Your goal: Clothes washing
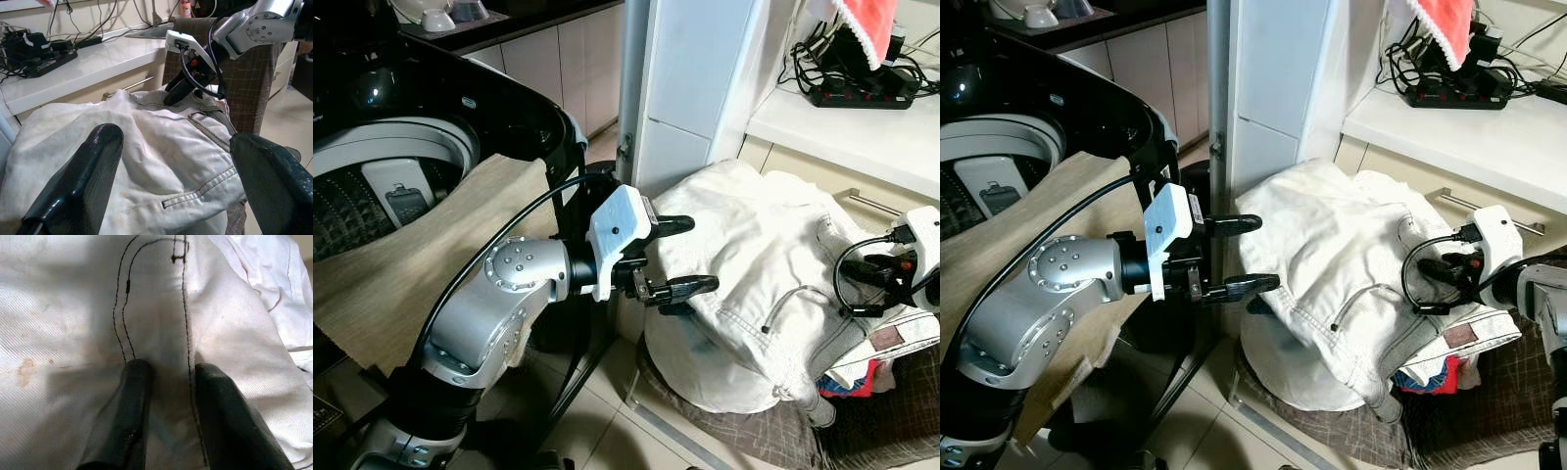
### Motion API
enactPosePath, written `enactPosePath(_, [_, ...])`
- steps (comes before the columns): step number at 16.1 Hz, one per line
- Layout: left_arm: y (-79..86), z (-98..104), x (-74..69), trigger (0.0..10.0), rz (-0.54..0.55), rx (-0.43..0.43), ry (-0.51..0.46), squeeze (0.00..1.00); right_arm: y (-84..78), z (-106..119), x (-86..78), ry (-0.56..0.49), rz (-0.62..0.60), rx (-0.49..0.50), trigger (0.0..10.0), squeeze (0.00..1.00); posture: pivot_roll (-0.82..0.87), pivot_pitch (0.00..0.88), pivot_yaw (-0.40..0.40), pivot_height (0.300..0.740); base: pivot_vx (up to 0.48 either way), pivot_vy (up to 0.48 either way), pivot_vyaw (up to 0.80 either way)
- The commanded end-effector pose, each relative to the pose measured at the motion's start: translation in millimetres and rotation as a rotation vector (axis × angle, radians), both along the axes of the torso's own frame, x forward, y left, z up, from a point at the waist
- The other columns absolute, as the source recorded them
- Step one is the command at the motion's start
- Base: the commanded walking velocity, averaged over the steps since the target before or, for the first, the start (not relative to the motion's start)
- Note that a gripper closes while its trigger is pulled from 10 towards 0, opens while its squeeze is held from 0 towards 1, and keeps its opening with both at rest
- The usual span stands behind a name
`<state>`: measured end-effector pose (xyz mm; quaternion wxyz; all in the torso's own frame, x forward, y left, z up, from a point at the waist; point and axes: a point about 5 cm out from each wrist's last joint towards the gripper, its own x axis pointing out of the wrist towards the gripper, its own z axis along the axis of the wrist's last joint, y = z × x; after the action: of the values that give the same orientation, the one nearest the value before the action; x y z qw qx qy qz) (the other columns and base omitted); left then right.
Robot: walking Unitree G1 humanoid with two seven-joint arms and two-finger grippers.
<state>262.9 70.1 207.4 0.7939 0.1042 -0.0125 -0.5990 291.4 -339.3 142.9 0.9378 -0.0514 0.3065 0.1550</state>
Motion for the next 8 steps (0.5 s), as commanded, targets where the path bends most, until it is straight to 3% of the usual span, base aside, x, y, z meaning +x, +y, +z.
enactPosePath(1, [-0.4,3,2.0,10.0,0.006,0.011,-0.014,0.00,0.3,9,4.1,-0.047,-0.011,0.053,0.0,0.00,-0.08,0.010,-0.048,0.740,0.000,0.000,0.00])
enactPosePath(5, [-0.6,9,6.1,10.0,0.040,-0.028,-0.043,0.00,4.7,34,8.2,-0.182,-0.029,0.232,0.0,0.00,-0.08,0.009,-0.050,0.740,0.000,0.000,0.00])
enactPosePath(8, [-6.1,19,13.8,10.0,0.085,-0.094,-0.097,0.00,14.1,77,13.6,-0.371,-0.001,0.437,0.0,0.00,-0.09,0.009,-0.046,0.740,0.000,0.000,0.00])
